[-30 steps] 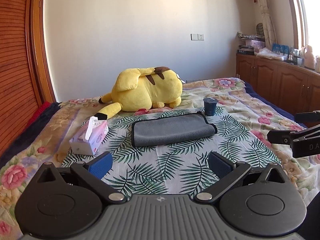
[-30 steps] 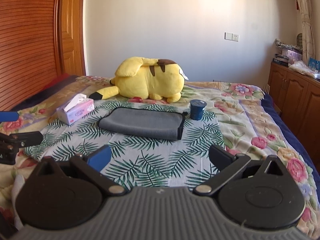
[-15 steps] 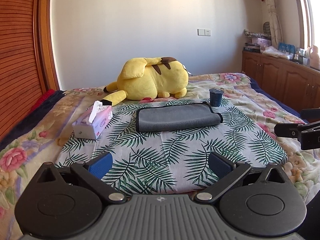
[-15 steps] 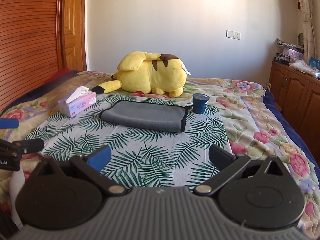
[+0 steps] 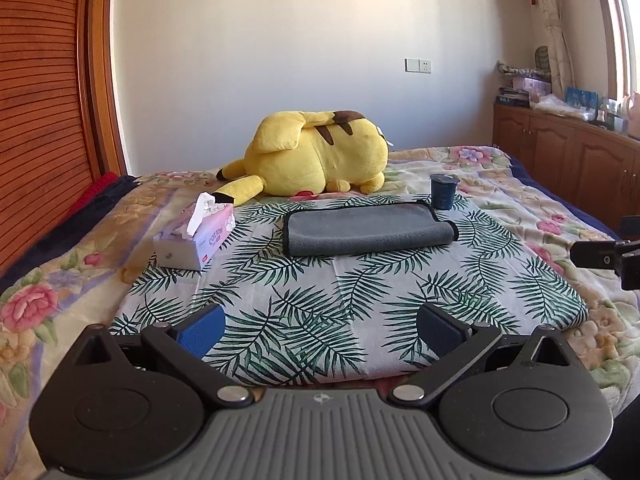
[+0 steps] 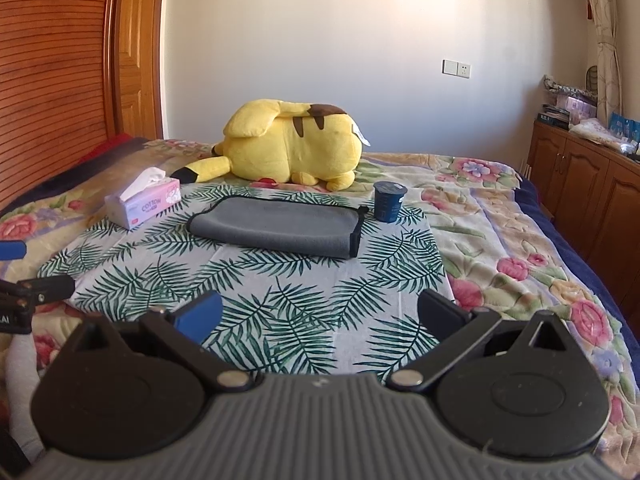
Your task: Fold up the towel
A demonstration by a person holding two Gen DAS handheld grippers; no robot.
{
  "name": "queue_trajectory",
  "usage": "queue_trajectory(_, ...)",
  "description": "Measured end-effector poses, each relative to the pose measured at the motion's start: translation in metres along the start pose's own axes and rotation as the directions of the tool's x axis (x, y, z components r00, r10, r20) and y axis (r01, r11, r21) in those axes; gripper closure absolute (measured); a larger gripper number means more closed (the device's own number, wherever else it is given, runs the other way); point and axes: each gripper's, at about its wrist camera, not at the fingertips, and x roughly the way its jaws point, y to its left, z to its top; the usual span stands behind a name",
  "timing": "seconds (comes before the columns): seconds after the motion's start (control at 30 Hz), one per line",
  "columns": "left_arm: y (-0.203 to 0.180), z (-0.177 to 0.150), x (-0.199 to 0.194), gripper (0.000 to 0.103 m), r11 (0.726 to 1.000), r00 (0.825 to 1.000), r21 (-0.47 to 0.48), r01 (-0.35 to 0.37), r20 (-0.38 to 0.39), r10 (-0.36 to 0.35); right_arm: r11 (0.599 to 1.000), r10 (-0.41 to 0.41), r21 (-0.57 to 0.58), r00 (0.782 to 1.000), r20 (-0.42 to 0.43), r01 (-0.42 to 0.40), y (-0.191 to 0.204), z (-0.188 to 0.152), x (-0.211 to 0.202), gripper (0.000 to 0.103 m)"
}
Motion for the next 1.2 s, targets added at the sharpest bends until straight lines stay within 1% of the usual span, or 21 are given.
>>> queue_trajectory(0.1, -0.001, 0.000, 0.000, 0.016, 1.000, 1.000, 0.007, 0.004, 0.004, -0.004, 1.000, -0.005, 0.002, 1.000, -0.002, 0.005, 0.000, 0.000, 0.001, 0.000)
queue_trajectory(0.23, -0.001, 0.000, -0.004, 0.016, 1.000, 1.000, 0.011, 0.004, 0.028, -0.004, 1.000, -0.009, 0.008, 1.000, 0.010, 0.009, -0.002, 0.000, 0.000, 0.000)
queue_trajectory(0.43, -0.001, 0.002, -0.010, 0.016, 1.000, 0.998, 0.005, 0.001, 0.069, -0.002, 1.000, -0.012, 0.017, 0.999, 0.033, 0.011, -0.004, -0.001, -0.003, 0.000)
queue_trajectory(0.87, -0.003, 0.004, -0.020, 0.016, 1.000, 0.993, 0.012, -0.005, 0.117, 0.004, 0.999, -0.018, 0.031, 0.996, 0.092, 0.015, -0.008, -0.001, -0.010, 0.000)
queue_trajectory(1.2, -0.001, 0.006, -0.026, 0.016, 1.000, 0.986, 0.004, -0.026, 0.162, 0.025, 0.999, -0.029, 0.032, 0.991, 0.128, 0.025, -0.007, -0.001, -0.015, 0.000)
